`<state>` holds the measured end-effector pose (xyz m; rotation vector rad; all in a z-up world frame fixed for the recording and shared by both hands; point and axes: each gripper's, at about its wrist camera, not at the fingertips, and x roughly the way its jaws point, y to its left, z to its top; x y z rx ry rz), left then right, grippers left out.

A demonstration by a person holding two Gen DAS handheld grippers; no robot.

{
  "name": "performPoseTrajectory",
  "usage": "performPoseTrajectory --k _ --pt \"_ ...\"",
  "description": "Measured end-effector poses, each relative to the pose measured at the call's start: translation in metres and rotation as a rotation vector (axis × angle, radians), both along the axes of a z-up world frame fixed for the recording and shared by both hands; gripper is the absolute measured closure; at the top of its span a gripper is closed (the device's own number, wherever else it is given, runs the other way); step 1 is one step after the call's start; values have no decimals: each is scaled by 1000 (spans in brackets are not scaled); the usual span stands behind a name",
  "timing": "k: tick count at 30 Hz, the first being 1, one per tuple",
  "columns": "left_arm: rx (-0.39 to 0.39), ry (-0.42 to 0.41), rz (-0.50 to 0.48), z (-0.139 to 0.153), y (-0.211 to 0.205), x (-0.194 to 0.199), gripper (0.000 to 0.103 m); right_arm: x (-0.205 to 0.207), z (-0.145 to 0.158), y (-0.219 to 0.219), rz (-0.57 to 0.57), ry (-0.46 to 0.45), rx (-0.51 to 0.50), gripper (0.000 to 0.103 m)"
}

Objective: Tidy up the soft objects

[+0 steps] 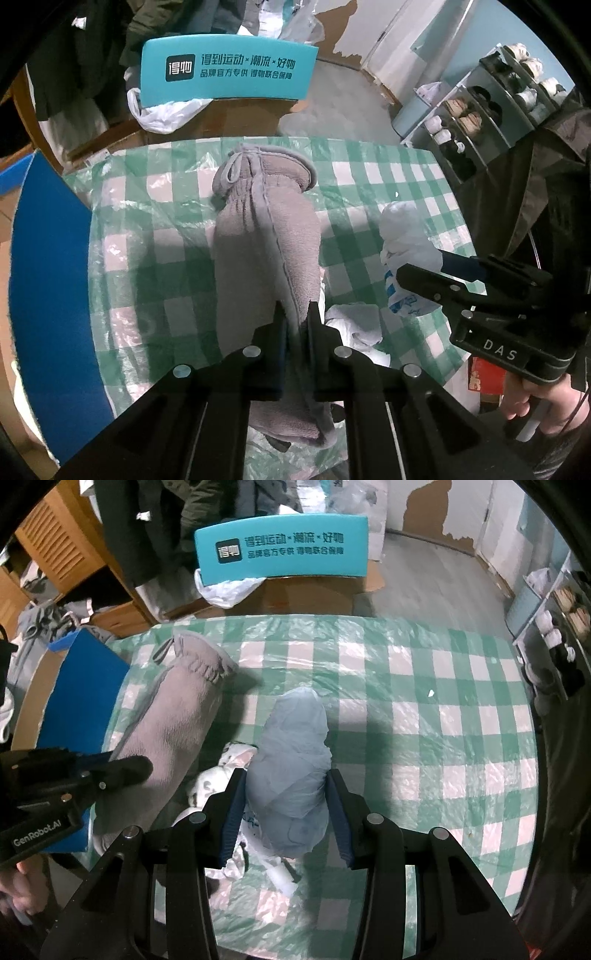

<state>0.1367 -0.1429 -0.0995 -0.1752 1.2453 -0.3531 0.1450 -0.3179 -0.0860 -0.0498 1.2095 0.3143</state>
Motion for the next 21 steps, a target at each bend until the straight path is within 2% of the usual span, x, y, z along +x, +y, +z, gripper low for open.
performPoseTrajectory --k 6,21 --pt "-10 -22 -7 11 5 -9 95 -6 5 6 13 -6 2 60" --pt "19 -146 29 62 40 -33 95 -22 38 30 76 -64 4 61"
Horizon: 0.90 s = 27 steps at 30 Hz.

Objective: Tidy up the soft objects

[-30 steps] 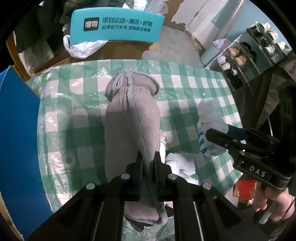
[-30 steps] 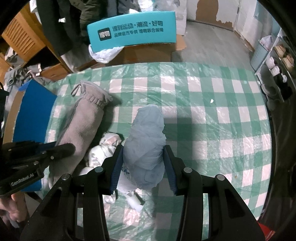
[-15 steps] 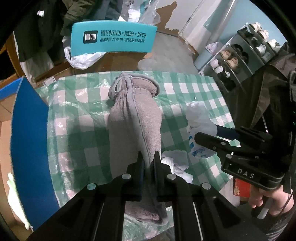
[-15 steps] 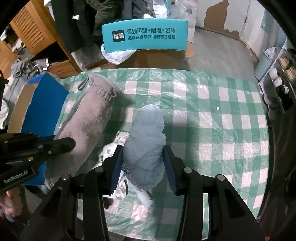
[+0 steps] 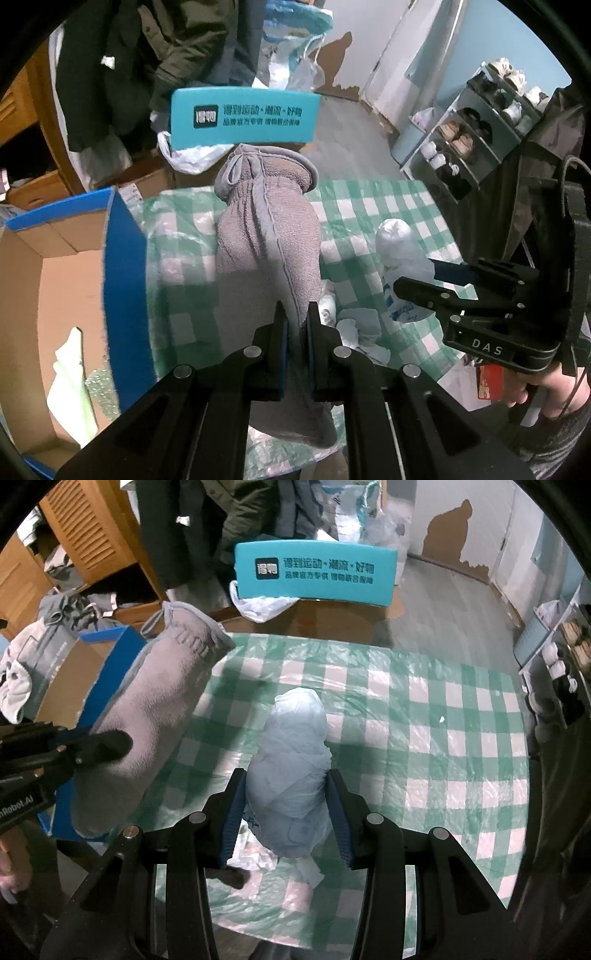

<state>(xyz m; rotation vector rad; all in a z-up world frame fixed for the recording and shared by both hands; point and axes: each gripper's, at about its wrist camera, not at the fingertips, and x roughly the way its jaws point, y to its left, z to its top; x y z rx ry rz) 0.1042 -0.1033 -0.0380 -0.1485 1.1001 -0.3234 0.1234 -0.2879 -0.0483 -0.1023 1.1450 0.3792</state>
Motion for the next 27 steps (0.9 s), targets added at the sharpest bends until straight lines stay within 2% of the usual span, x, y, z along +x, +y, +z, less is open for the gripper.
performPoseTrajectory --k 14,27 --pt "29 -78 32 26 31 -25 95 -15 31 31 77 -48 15 61" --pt "-6 -147 99 58 73 -45 95 -25 63 81 166 -95 40 61"
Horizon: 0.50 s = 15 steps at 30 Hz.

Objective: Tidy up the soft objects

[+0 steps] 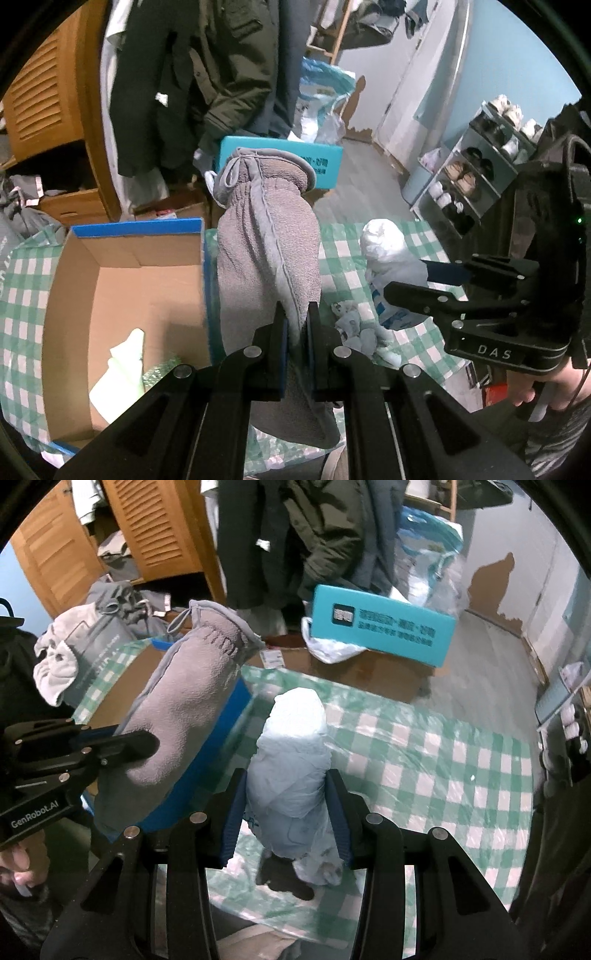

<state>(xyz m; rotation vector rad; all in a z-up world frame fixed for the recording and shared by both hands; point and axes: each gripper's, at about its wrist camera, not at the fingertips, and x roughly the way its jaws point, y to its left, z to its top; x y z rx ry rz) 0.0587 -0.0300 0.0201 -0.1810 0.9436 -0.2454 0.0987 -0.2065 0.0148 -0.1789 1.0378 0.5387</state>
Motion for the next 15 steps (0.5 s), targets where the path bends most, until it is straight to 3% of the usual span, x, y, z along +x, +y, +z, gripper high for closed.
performPoseTrajectory --k 15 --pt "-2 -46 91 17 58 -23 95 -5 17 70 90 -16 13 61"
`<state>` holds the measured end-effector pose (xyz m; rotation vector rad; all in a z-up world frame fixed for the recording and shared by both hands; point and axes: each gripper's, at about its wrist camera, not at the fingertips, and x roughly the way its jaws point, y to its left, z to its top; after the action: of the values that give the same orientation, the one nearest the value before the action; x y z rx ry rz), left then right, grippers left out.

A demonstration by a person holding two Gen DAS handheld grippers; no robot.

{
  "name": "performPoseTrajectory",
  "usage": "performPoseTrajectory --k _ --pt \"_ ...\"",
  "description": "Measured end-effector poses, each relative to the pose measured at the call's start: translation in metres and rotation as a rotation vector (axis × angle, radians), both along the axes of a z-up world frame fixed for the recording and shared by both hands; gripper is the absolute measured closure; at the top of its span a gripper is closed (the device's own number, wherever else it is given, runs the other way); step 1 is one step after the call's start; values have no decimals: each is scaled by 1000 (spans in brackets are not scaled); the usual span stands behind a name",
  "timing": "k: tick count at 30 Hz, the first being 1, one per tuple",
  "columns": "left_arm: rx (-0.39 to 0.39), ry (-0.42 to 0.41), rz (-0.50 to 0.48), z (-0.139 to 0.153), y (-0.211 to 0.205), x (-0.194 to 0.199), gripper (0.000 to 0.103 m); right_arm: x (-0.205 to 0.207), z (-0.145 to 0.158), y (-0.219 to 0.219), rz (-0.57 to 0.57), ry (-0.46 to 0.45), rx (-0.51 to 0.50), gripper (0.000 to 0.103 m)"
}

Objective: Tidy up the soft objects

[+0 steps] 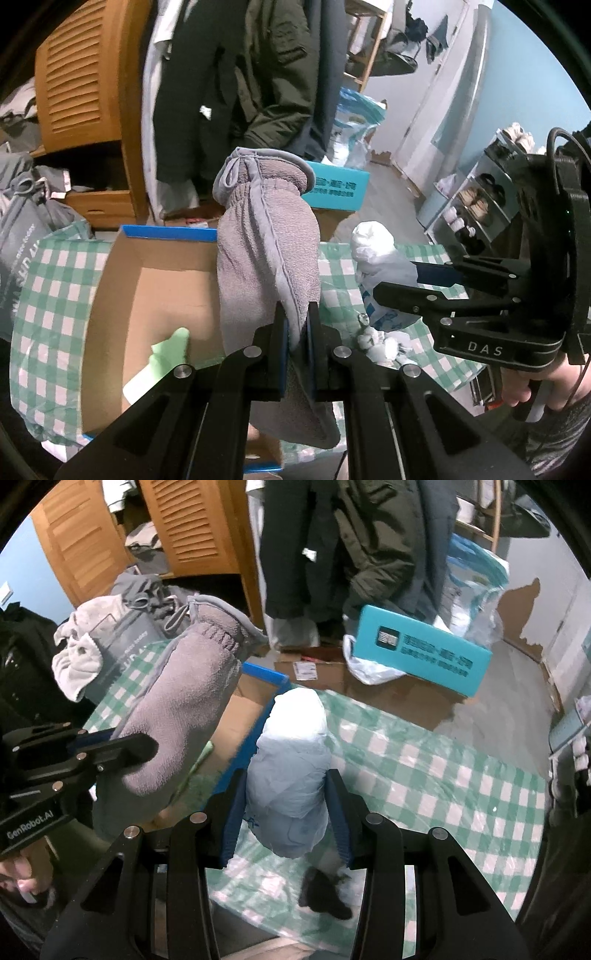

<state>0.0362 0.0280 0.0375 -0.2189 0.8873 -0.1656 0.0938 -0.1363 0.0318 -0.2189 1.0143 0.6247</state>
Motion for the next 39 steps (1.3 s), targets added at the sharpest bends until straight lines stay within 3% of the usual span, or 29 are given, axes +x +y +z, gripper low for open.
performPoseTrajectory --k 10,22,39 --pt "-14 25 53 -12 43 -9 95 -4 1 52 69 5 -3 61" --pt "-27 106 115 -51 78 -10 95 -4 -28 107 134 78 -21 61" --pt "-51 212 153 -89 98 -3 89 3 -58 136 158 155 -75 57"
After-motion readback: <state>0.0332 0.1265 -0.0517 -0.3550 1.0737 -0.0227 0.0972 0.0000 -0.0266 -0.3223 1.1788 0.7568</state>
